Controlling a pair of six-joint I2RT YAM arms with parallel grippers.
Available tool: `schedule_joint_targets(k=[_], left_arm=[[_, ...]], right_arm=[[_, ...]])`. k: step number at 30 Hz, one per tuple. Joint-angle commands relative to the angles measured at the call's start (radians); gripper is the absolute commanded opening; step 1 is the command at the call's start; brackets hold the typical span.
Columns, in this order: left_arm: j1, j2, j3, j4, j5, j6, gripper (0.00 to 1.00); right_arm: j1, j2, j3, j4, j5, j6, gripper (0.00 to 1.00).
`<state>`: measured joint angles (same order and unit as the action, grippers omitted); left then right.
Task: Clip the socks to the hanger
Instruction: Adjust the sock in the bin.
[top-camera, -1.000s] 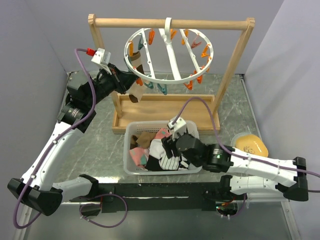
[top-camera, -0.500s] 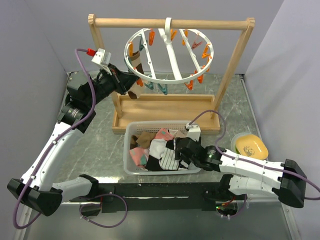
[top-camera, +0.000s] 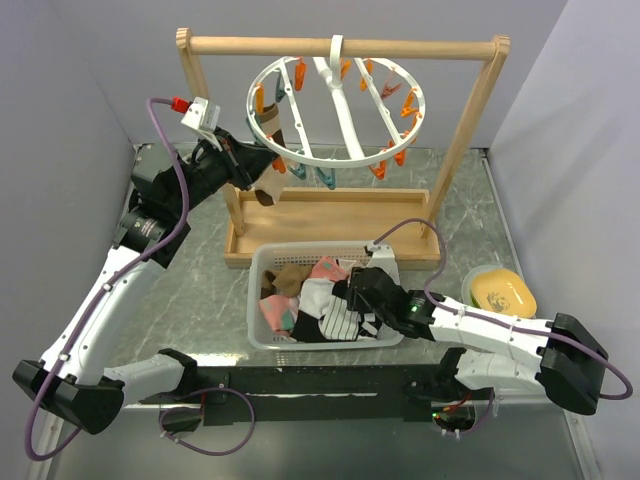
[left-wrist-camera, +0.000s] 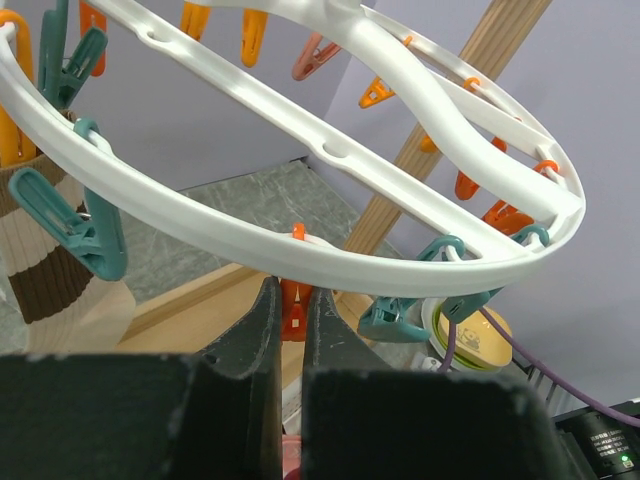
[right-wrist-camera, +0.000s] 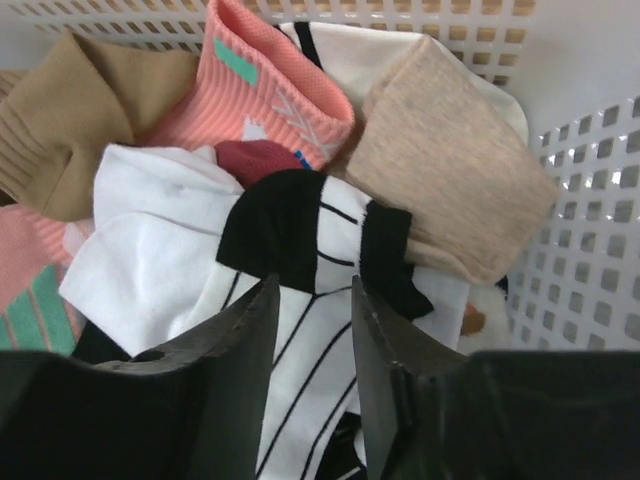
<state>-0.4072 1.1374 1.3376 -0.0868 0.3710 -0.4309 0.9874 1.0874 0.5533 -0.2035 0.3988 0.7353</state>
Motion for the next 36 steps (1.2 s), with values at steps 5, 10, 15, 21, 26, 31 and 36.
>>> schedule_joint_targets(k=[5,10,15,21,26,31,36], left_arm=[[-0.004,-0.042,0.005,0.024,0.014,-0.003,0.01],[-0.004,-0.047,0.0,0.028,0.017,-0.005,0.01],[-0.004,-0.05,-0.005,0.025,0.02,0.003,0.01],[-0.002,-0.057,-0.012,0.028,0.023,-0.002,0.01],[-0.002,-0.064,-0.017,0.028,0.022,0.001,0.01],[-0.004,-0.067,-0.025,0.032,0.026,-0.002,0.01],[-0.002,-0.067,-0.022,0.03,0.025,0.001,0.01]], right_arm=[[-0.006,-0.01,0.037,0.043,0.063,-0.079,0.02],[-0.003,-0.009,0.103,0.022,0.057,-0.128,0.11],[0.013,0.081,0.16,-0.083,0.086,-0.029,0.47],[0.008,0.155,0.203,-0.189,0.12,0.113,0.59],[0.008,0.233,0.275,-0.252,0.104,0.154,0.57],[0.007,0.264,0.296,-0.235,0.103,0.165,0.56],[0.0,0.279,0.298,-0.218,0.117,0.15,0.5]])
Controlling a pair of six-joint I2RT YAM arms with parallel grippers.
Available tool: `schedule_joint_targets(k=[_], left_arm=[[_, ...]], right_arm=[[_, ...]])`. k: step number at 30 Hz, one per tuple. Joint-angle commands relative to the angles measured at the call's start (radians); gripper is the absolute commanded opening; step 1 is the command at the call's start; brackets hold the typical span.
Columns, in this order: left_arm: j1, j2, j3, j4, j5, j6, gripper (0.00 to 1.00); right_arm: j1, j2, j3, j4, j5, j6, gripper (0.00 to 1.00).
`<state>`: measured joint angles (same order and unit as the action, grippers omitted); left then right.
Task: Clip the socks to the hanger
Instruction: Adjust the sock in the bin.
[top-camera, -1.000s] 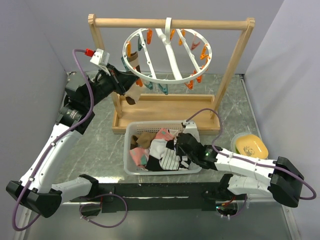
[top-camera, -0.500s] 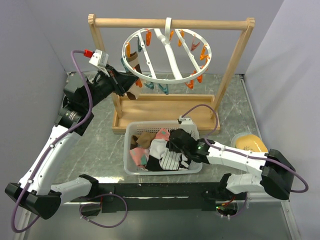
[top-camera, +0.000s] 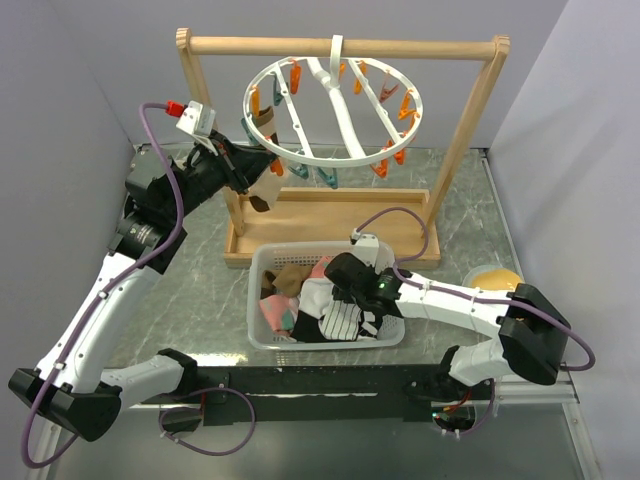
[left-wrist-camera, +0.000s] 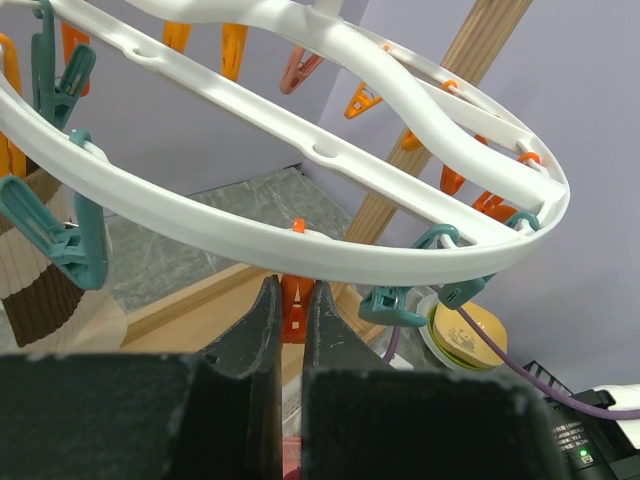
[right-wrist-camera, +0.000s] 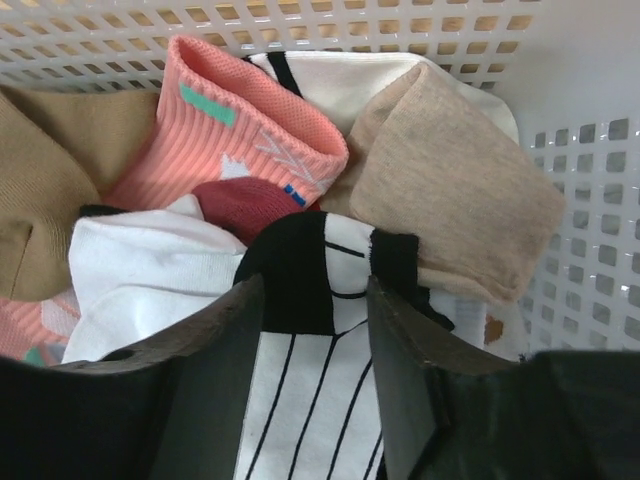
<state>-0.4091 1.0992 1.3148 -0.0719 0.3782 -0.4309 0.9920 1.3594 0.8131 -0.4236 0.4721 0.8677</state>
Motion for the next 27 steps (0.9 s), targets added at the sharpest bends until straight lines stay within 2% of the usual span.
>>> schedule_joint_targets(k=[1,3,6,9,11,13,15,17,23,27], left_arm=[[-0.002,-0.029,0.0,0.015,0.018,0.0,0.01],[-0.002,-0.03,-0.002,0.015,0.018,0.0,0.01],[-0.002,-0.032,-0.006,0.017,0.019,0.0,0.01],[-0.002,-0.033,-0.006,0.02,0.021,-0.003,0.01],[-0.002,-0.033,-0.003,0.017,0.022,-0.003,0.01],[-0.002,-0.033,-0.003,0.015,0.024,0.0,0.01],[0.0,-0.033,-0.005,0.018,0.024,-0.002,0.01],[-0.002,-0.035,-0.011,0.023,0.028,-0.008,0.01],[-0.002,-0.036,-0.012,0.024,0.027,-0.011,0.01],[-0.002,-0.039,-0.014,0.024,0.027,-0.009,0.01]], right_arm=[[-0.009,0.007,0.035,0.006,0.043,0.014,0.47],[-0.01,0.004,0.031,0.014,0.048,0.007,0.42],[-0.013,0.012,0.031,0.005,0.065,0.005,0.4],[-0.015,0.007,0.026,-0.026,0.088,0.016,0.31],[-0.013,-0.028,-0.003,-0.035,0.106,0.022,0.31],[-0.013,-0.066,-0.025,-0.05,0.131,0.037,0.39],[-0.013,-0.088,-0.041,-0.058,0.137,0.043,0.52],[-0.012,-0.104,-0.064,-0.044,0.142,0.042,0.56],[-0.013,-0.08,-0.077,-0.015,0.116,0.037,0.56],[-0.013,-0.074,-0.106,0.057,0.106,0.019,0.51]])
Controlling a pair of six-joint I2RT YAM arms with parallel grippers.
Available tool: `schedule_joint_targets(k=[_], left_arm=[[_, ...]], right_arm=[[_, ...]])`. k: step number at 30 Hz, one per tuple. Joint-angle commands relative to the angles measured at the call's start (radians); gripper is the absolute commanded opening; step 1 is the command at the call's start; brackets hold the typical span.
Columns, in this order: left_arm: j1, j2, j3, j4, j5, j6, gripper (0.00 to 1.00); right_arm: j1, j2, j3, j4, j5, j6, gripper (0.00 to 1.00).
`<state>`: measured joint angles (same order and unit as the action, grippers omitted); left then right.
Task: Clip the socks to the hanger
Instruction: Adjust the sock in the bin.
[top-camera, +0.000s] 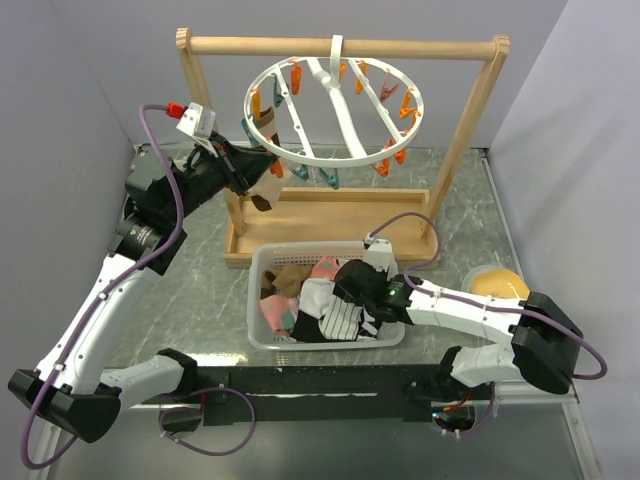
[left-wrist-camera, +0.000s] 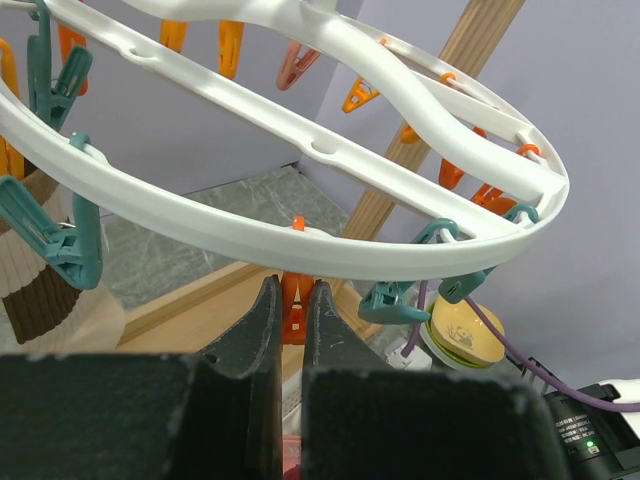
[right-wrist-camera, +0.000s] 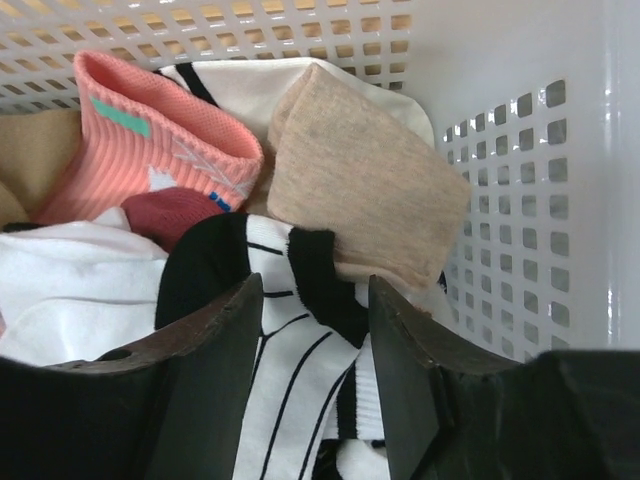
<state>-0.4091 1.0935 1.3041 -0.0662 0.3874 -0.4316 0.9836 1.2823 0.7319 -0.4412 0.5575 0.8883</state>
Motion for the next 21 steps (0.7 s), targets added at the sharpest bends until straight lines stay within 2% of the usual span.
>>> schedule_joint_targets(k=[1,2,5,6,8,13,16,21], left_arm=[[-0.002,-0.032,-0.003,0.02,0.016,-0.01,0.01],[-0.002,-0.034,-0.005,0.02,0.019,-0.01,0.01],[-0.002,-0.034,-0.006,0.022,0.019,-0.01,0.01],[-0.002,-0.035,-0.005,0.02,0.019,-0.009,0.01],[0.0,-0.037,-0.005,0.016,0.018,-0.007,0.01],[-0.002,-0.04,-0.003,0.019,0.019,-0.01,0.01],[-0.002,-0.04,-0.003,0.017,0.018,-0.009,0.01],[0.0,-0.043,-0.006,0.016,0.016,-0.012,0.01]], right_arm=[[-0.005,0.003,-0.026,0.082,0.022,-0.003,0.49],[-0.006,0.002,-0.031,0.094,0.024,-0.012,0.46],[-0.005,-0.023,-0.051,0.137,0.025,-0.035,0.29],[-0.005,-0.049,-0.054,0.142,0.031,-0.04,0.17],[0.003,-0.084,-0.052,0.15,0.05,-0.073,0.04],[0.03,-0.214,0.001,0.142,0.108,-0.167,0.0],[0.07,-0.279,0.034,0.189,0.108,-0.3,0.0],[0.115,-0.282,0.098,0.32,-0.011,-0.452,0.02]])
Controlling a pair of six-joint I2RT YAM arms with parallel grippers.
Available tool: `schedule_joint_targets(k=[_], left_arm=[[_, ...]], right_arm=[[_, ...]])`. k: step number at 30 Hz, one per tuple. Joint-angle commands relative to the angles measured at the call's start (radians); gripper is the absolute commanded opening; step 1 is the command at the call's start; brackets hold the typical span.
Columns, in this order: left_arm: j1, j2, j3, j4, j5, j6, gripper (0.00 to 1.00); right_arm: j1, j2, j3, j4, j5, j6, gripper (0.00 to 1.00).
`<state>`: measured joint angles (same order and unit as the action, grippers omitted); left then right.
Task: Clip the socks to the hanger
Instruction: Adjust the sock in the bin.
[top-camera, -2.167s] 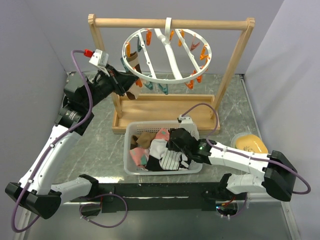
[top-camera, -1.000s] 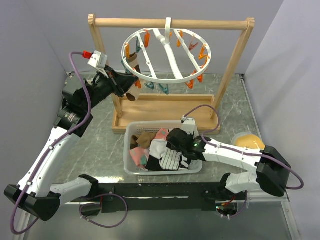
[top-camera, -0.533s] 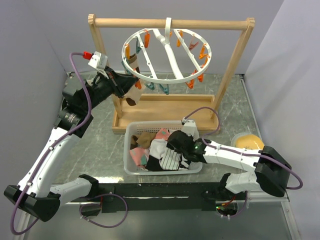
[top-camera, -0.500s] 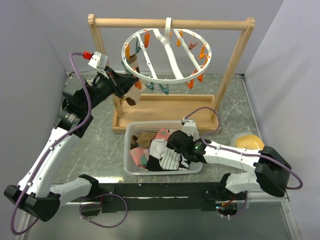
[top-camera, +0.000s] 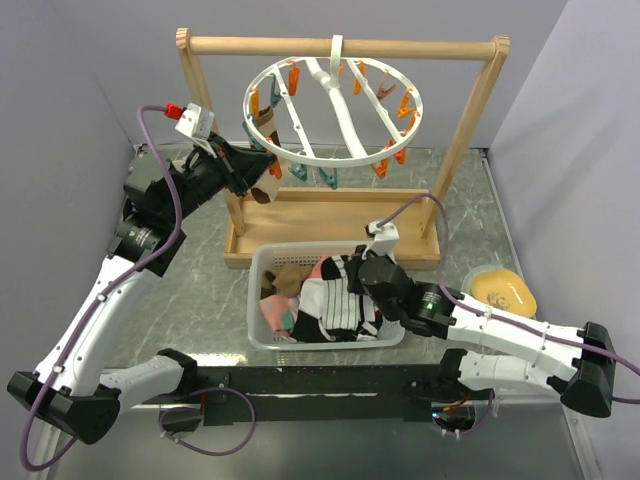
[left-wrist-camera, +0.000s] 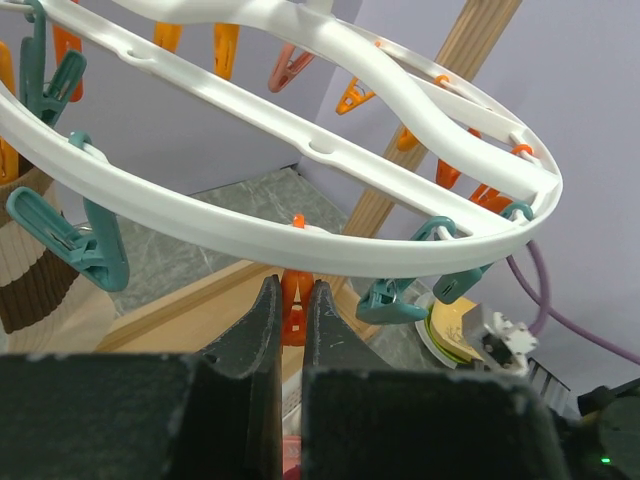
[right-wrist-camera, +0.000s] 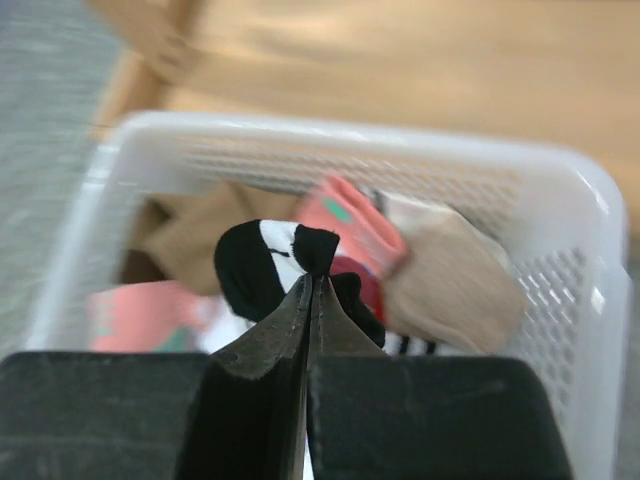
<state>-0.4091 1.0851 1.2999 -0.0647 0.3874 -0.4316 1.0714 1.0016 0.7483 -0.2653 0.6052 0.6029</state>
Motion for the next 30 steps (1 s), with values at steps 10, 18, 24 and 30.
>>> schedule_joint_targets(k=[10,18,24,30], left_arm=[[0.001,-0.045,-0.001,0.009,0.015,-0.018,0.01],[0.006,-0.054,0.001,0.006,0.011,-0.018,0.01],[0.007,-0.059,-0.004,0.003,0.008,-0.01,0.01],[0.007,-0.062,-0.014,0.013,0.008,-0.013,0.01]], right_arm=[[0.045,0.245,0.2,0.261,-0.34,-0.347,0.15],[0.045,0.44,0.333,0.227,-0.32,-0.353,0.45],[0.07,0.419,0.324,0.216,-0.239,-0.308,0.62],[0.111,0.482,0.35,0.156,-0.202,-0.244,0.61]])
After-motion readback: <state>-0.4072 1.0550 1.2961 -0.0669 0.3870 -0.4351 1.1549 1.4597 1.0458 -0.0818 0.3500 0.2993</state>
